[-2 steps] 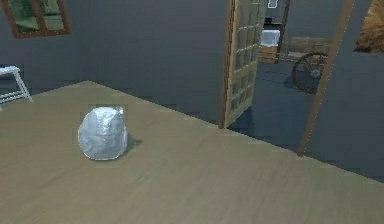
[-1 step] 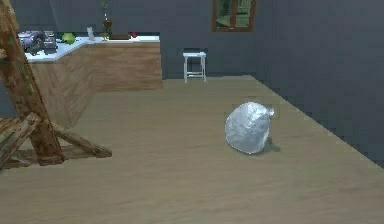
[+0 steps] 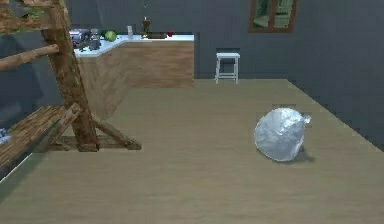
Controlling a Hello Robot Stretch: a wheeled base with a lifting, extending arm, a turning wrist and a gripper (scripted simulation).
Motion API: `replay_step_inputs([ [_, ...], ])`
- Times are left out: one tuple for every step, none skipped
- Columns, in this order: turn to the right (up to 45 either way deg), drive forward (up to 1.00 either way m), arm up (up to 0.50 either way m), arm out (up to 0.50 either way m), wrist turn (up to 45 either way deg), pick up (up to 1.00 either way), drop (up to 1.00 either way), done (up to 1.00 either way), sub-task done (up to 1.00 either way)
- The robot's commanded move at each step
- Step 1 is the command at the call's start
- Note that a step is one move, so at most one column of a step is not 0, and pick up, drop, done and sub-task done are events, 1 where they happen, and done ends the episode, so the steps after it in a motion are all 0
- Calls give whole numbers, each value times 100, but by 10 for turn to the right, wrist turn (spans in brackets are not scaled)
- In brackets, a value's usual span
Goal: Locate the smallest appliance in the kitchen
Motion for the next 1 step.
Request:
replay_step_inputs([
  [0,100,0,0,0,0,0,0,0],
])
